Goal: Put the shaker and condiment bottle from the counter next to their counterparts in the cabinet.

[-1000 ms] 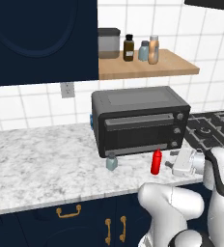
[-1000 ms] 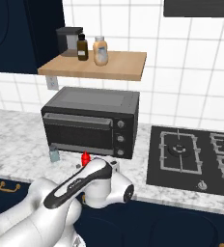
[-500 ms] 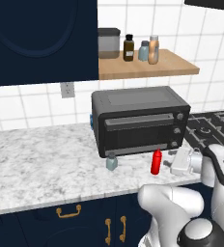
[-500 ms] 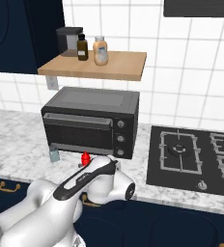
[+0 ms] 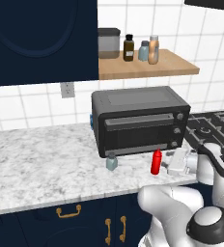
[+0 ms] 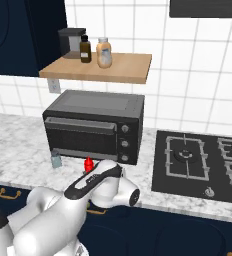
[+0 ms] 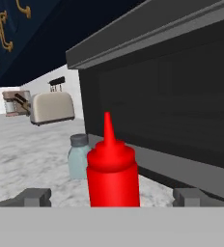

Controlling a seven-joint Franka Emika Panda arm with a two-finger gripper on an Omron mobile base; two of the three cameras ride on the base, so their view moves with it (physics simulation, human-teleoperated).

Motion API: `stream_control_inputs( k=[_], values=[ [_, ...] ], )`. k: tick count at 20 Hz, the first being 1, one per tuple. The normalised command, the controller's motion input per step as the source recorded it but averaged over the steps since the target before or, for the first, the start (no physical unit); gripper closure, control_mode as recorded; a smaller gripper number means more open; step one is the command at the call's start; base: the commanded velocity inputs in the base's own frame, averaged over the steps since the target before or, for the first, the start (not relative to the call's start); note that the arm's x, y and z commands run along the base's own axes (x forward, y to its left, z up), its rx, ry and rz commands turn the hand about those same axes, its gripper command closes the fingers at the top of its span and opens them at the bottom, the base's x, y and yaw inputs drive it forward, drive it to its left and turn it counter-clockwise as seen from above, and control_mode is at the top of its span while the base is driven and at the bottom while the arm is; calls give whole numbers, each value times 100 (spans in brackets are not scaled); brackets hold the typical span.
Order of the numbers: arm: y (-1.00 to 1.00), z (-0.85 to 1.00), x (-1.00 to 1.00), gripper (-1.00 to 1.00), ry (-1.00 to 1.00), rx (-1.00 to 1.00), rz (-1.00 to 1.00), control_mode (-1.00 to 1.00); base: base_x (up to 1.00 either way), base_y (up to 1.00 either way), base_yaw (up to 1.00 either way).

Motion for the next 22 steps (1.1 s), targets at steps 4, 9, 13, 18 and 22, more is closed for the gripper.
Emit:
stream_control_inputs(
  k=[4, 9, 13, 18, 22],
  values=[
    [0, -7, 13, -100, 0, 0, 0, -100, 0, 0, 0],
    [9, -10, 4, -100, 0, 0, 0, -100, 0, 0, 0],
    [13, -13, 0, -100, 0, 0, 0, -100, 0, 0, 0],
    [20, -11, 0, -100, 0, 0, 0, -100, 0, 0, 0],
    [19, 0, 6, -100, 0, 0, 0, -100, 0, 0, 0]
  ],
)
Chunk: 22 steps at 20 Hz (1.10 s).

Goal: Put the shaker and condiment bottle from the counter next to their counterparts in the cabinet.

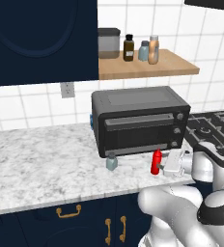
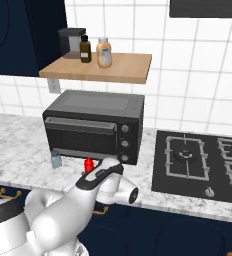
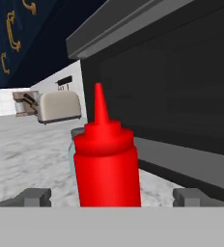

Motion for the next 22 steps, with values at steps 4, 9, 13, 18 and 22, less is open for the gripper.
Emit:
stream_control_inputs(
  k=[4, 9, 13, 18, 22],
  values=[
    [7, 0, 8, -100, 0, 0, 0, -100, 0, 0, 0],
    [15, -5, 7, -100, 0, 0, 0, -100, 0, 0, 0],
    [26, -16, 7, -100, 0, -1, 0, -100, 0, 0, 0],
    [29, -22, 12, 100, 0, -2, 0, -100, 0, 0, 0],
    [-7, -12, 0, 100, 0, 3, 0, -100, 0, 0, 0]
  ],
)
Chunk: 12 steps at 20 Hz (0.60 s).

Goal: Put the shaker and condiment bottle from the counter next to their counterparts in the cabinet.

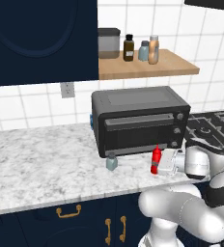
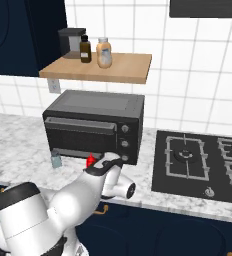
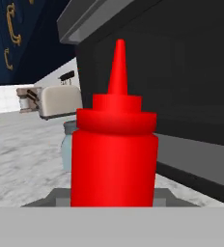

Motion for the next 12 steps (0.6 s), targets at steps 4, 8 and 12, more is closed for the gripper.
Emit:
stream_control_inputs(
  k=[4, 8, 12],
  values=[
    [-15, -3, 0, 100, 0, 2, 0, -100, 0, 0, 0],
    [-14, 18, -9, 100, -4, 0, 0, -100, 0, 0, 0],
    [-13, 42, -27, 100, -9, 0, 0, -100, 0, 0, 0]
  ],
)
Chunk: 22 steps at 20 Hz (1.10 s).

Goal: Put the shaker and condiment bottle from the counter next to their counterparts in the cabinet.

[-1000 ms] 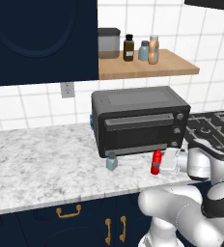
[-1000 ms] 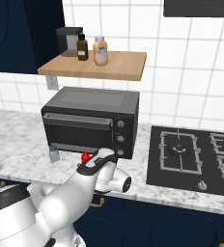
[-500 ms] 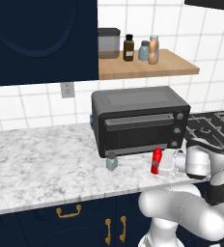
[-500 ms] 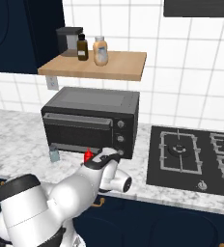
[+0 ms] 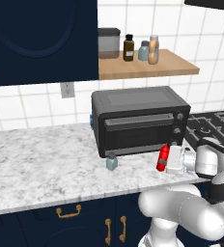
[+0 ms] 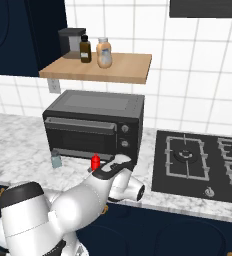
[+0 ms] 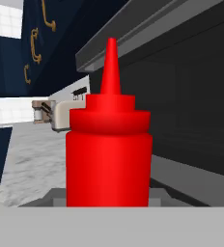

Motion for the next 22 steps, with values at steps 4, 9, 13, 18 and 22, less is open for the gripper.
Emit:
stream_control_inputs(
  k=[4, 9, 13, 18, 22],
  values=[
    [-8, 35, -37, 100, -9, -6, 0, -100, 0, 0, 0],
    [-13, 31, -36, 100, -4, -4, 0, -100, 0, 0, 0],
    [-14, 27, -27, 100, 0, -1, 0, -100, 0, 0, 0],
    [-5, 47, -15, 100, 0, 0, 0, -100, 0, 0, 0],
    [0, 60, -15, 100, 0, 0, 0, -100, 0, 0, 0]
  ],
)
